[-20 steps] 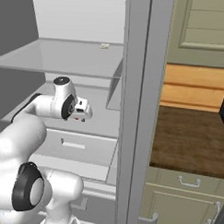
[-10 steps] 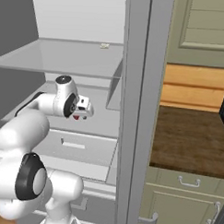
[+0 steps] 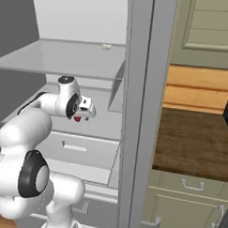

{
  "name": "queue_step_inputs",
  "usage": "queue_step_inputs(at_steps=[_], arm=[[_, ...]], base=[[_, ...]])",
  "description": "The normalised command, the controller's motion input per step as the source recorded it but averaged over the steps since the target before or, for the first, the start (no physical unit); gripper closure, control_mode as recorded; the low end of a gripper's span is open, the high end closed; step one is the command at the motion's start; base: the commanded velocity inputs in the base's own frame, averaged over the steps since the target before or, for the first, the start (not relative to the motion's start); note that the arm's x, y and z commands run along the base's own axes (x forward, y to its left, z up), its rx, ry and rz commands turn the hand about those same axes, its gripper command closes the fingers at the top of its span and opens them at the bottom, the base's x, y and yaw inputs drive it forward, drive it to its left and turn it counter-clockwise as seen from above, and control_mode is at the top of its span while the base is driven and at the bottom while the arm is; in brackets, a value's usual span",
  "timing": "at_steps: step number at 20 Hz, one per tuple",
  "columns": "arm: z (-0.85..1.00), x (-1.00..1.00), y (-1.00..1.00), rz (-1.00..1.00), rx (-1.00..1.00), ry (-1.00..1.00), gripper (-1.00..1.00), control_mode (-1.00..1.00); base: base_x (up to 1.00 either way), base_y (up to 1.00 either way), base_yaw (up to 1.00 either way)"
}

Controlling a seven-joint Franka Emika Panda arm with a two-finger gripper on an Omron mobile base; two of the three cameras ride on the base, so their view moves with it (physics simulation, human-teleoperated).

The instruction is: Take the strawberry from the fridge and place it on top of the pancake, located on the dining counter.

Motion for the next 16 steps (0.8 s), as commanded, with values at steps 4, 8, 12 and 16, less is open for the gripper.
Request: queue_step_inputs(at_steps=[4, 8, 12, 16], arm=[[-0.2, 0.0, 0.0, 0.0, 0.0, 0.0, -1.0, -1.0], [-0.2, -0.02, 0.0, 0.0, 0.0, 0.0, 1.0, -1.0], [-0.08, -0.15, 0.0, -0.01, 0.0, 0.0, 1.0, -1.0], [-0.01, -0.25, 0.0, -0.03, 0.0, -0.03, 1.0, -1.0]], base=[[0.0, 0.0, 0.0], [0.0, 0.0, 0.0], [0.0, 0.0, 0.0], [0.0, 0.0, 0.0]])
